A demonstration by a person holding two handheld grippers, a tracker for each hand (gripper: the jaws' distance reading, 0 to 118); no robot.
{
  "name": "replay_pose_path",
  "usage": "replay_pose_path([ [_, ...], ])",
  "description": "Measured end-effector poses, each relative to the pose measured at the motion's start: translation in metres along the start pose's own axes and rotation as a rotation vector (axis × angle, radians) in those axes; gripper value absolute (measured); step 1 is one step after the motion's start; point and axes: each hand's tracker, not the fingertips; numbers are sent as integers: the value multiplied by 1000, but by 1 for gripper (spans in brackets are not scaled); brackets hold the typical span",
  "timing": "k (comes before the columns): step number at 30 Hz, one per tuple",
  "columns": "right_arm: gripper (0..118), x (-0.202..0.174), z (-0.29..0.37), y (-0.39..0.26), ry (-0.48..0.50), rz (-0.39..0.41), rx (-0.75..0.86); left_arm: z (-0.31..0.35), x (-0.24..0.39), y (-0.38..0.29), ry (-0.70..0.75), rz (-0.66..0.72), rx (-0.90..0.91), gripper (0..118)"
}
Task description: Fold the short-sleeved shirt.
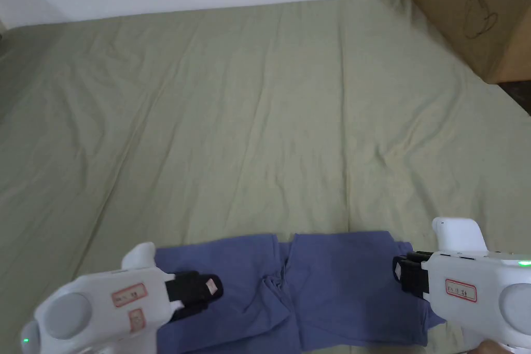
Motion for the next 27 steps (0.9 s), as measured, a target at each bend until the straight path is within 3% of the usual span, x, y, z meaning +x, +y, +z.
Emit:
replay_pose_path([
  [5, 1, 6, -1, 0, 10, -20, 7, -45, 16, -17, -5, -24, -77, 1],
  [9, 1, 12, 0, -3, 8, -20, 3, -46, 29, -21, -22, -26, -76, 2],
  [19, 1, 12, -5, -13, 16, -36, -15, -56, 73, -52, 36, -284, -161, 2],
  [27, 1, 2, 2, -6, 17, -14, -2, -30, 70, -47, -40, -271, -161, 2],
])
